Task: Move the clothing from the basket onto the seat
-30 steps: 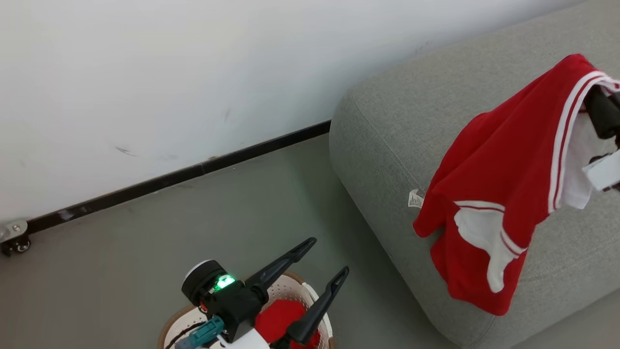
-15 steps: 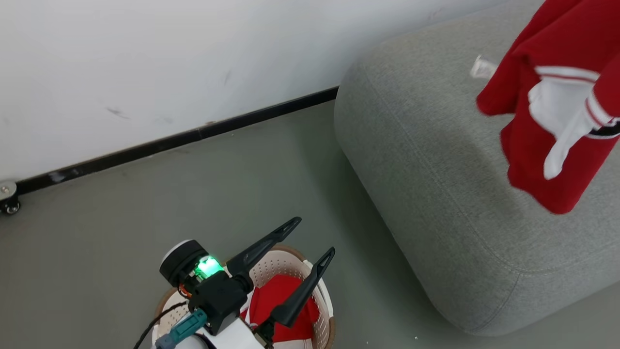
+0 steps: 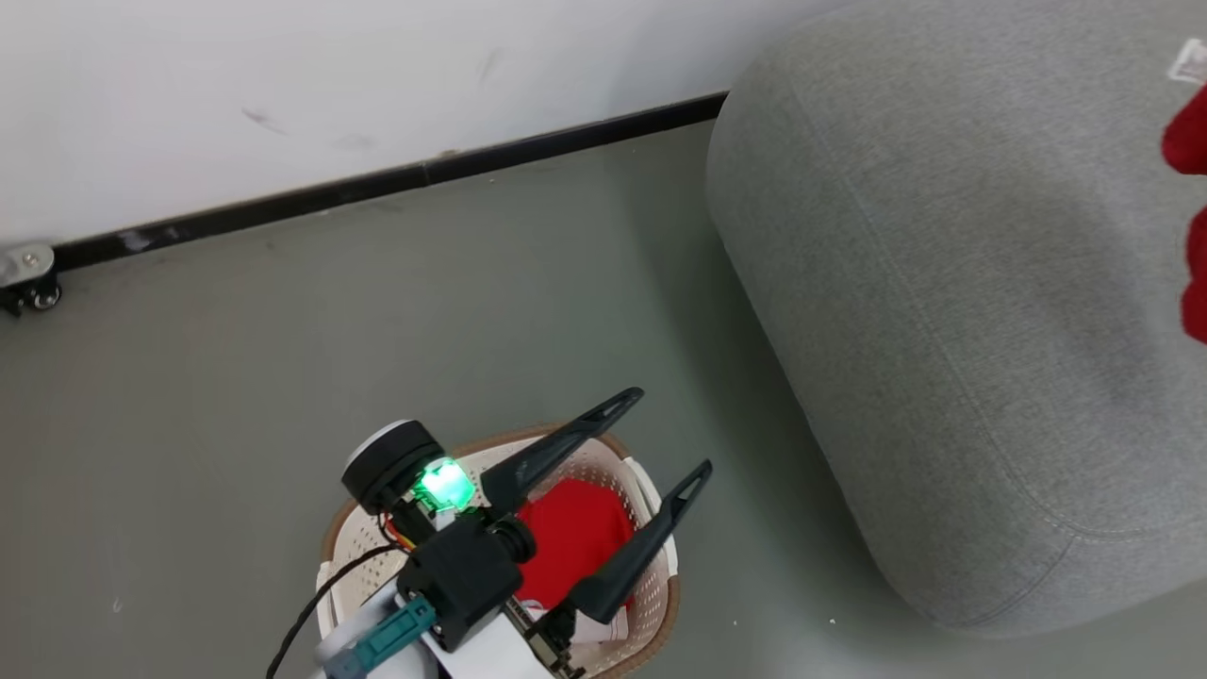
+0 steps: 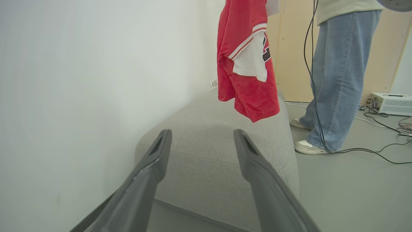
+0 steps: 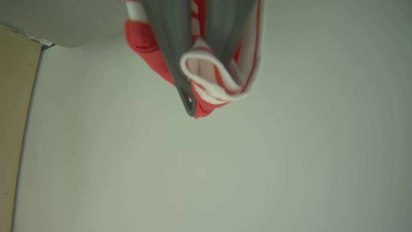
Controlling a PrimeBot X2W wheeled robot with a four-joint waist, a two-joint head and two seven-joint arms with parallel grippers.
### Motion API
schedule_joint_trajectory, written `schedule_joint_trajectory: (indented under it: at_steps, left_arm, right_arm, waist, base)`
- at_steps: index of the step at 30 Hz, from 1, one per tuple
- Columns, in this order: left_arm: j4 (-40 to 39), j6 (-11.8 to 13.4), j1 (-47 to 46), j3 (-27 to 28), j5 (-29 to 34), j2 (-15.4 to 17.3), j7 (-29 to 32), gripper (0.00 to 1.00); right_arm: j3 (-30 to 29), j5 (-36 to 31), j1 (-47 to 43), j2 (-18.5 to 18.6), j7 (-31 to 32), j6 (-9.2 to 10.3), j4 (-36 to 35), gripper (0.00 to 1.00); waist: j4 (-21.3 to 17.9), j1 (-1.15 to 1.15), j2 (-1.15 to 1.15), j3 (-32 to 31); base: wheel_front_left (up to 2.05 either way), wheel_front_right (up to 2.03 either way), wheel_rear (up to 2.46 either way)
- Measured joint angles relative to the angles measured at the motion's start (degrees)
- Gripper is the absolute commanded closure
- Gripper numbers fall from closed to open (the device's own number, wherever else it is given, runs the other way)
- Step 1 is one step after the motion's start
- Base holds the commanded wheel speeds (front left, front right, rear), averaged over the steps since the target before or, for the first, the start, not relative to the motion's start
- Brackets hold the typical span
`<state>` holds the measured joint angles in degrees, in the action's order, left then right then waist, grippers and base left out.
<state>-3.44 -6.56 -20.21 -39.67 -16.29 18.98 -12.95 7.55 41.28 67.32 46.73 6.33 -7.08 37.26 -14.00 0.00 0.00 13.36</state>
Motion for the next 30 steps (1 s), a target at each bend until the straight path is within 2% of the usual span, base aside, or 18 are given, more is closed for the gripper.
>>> schedule_joint_trajectory:
  at_steps: [7,14,20,30]
  left_arm:
    - [-1.3,-0.1,-2.1,-2.6,0.8,-0.8,0.9,0.00]
    - [-1.7,-0.3,-4.3,-4.4,0.9,-1.0,1.8,0.00]
    - [-1.7,-0.3,-6.7,-5.4,1.9,-1.0,1.9,0.00]
    - [-0.9,-0.5,-9.4,-5.7,1.9,-0.7,1.9,0.00]
  right_arm:
    - [-2.3,-1.9,2.8,0.9,-3.0,0.00,2.3,1.00]
    - [-2.8,-3.5,1.8,0.6,-5.9,0.00,6.5,1.00]
    - [-2.9,-3.3,-4.5,-3.3,-7.9,0.00,10.9,1.00]
    - [-1.6,-2.8,-12.4,-8.9,-12.0,-0.01,14.2,1.00]
  waist:
    - [2.0,0.00,0.00,3.2]
    - [3.6,0.00,0.00,6.4]
    - [4.4,0.00,0.00,9.0]
    - [4.8,0.00,0.00,12.1]
  base:
    - [0.00,0.00,0.00]
    - [0.00,0.00,0.00]
    - [0.00,0.00,0.00]
    - [0.00,0.00,0.00]
